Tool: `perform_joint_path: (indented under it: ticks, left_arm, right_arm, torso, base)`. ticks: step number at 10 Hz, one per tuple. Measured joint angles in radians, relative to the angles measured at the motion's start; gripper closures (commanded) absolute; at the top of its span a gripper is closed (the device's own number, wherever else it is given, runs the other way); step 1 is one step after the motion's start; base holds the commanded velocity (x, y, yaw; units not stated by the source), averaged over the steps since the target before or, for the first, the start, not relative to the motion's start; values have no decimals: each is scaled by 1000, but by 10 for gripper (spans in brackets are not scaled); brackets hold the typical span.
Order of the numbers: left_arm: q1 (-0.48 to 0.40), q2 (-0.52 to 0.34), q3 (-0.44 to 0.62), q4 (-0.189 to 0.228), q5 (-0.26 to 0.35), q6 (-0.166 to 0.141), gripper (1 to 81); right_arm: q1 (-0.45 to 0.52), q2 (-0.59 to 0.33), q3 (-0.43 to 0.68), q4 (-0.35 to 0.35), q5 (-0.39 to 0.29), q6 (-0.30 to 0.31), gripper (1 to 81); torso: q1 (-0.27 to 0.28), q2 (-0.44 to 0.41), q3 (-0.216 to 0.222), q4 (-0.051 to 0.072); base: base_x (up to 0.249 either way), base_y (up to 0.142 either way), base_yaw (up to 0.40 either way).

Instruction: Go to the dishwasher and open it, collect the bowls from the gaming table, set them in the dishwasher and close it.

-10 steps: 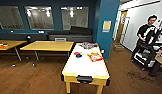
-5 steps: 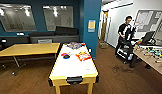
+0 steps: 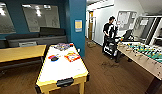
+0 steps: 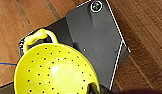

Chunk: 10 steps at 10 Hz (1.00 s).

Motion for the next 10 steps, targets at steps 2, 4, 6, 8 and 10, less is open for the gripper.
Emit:
perform_joint_path:
  ticks: [2,4,6,8,10]
  left_arm:
    - [-3,14,-16,0,-2,0,811]
    - [-3,35,-49,0,-1,0,811]
    - [-3,55,-78,0,-1,0,811]
    - [-3,60,-78,0,-3,0,811]
    - [-3,59,-79,0,-2,0,811]
  right_arm:
    - [0,8,-2,-5,0,0,811]
    - [0,24,-19,-11,0,0,811]
    - [-6,36,-48,-13,0,0,811]
    - [-7,50,-55,-15,0,0,811]
    - [-9,54,-55,-15,1,0,811]
  torso:
    - [0,0,0,0]
    - [0,0,0,0]
    - [0,0,0,0]
    - [0,0,0,0]
    - [0,0,0,0]
  base:
    - [0,0,-391]
    - [0,0,-391]
    - [0,0,-392]
    - [0,0,-393]
    - [0,0,-394]
